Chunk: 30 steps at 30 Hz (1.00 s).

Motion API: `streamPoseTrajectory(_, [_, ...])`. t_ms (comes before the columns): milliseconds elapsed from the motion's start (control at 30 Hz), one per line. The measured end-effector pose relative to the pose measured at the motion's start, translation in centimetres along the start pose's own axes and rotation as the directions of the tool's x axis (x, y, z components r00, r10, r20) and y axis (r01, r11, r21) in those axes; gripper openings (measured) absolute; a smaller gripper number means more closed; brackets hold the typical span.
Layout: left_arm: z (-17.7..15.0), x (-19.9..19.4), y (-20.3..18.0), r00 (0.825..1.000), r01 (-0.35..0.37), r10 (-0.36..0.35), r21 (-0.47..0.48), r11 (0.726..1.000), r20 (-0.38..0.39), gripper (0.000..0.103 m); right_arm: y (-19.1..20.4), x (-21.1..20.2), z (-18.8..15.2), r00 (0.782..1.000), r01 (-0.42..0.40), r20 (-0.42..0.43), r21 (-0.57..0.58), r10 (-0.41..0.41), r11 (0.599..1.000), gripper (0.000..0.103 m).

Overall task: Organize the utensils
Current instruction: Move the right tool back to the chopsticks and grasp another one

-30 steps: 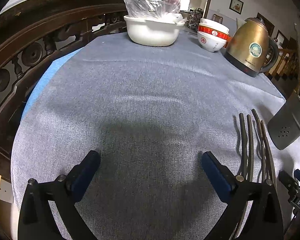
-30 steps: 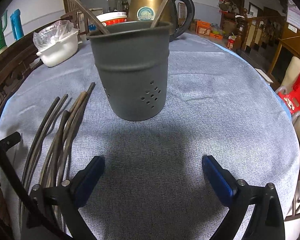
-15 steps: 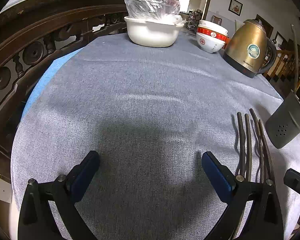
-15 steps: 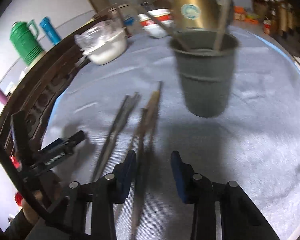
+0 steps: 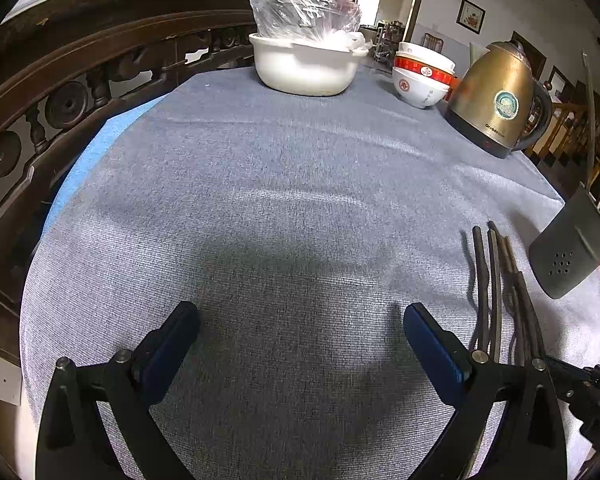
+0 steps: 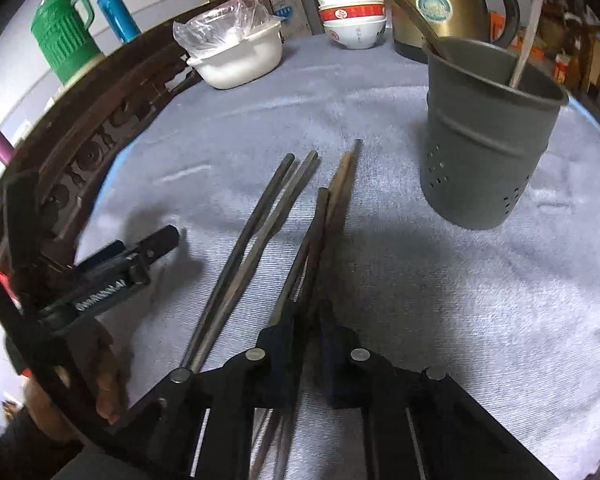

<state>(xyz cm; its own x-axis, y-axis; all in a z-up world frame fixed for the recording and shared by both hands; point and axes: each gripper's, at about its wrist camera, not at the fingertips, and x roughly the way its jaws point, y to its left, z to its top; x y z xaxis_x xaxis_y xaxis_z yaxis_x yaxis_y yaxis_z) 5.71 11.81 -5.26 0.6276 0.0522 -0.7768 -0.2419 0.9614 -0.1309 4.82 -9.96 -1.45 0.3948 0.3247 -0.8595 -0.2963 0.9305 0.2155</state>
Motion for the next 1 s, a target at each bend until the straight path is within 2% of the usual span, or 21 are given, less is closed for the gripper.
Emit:
streamPoseTrajectory(133, [0.0,0.0,-0.1,1.0,-0.003,0.003,0.002,1.0,-0.001,0.102,-0.6,-1.1,-0.2,0.999,-0.041,0.019,0.039,0.04,0.998,0.008])
streamPoseTrajectory(300, [0.0,0.0,0.0,1.0,-0.004,0.004,0.003,1.0,-0.001,0.101,-1.9,-3.5,-1.2,0.998,-0.039,0.049,0.075,0.035,0.996,0.007])
streamPoseTrajectory(367, [0.0,0.0,0.0,1.0,-0.005,0.005,0.003,1.0,-0.001,0.102,-2.7,-3.7,-1.6,0.999,-0.038,0.039,0.1,0.034,0.994,0.007])
streamPoseTrajectory(467, [0.0,0.0,0.0,1.0,-0.004,0.004,0.003,1.0,-0.001,0.101,-4.5,-3.0,-2.6,0.997,-0.072,-0.027,0.172,0.078,0.982,0.011])
streamPoseTrajectory(600, [0.0,0.1,0.0,1.0,-0.004,0.004,0.003,1.0,-0.001,0.102,-5.6,-2.6,-2.8,0.997,-0.053,-0.04,0.206,0.062,0.977,0.011])
streamPoseTrajectory(733, [0.0,0.1,0.0,1.0,-0.005,0.005,0.004,1.0,-0.001,0.102,-4.5,-2.6,-1.2,0.998,-0.053,-0.02,0.161,0.057,0.986,0.011])
streamPoseTrajectory(1000, [0.0,0.1,0.0,1.0,-0.003,0.003,0.002,1.0,0.0,0.102,-2.8,0.5,0.6,0.997,-0.039,-0.068,0.1,0.046,0.994,0.011])
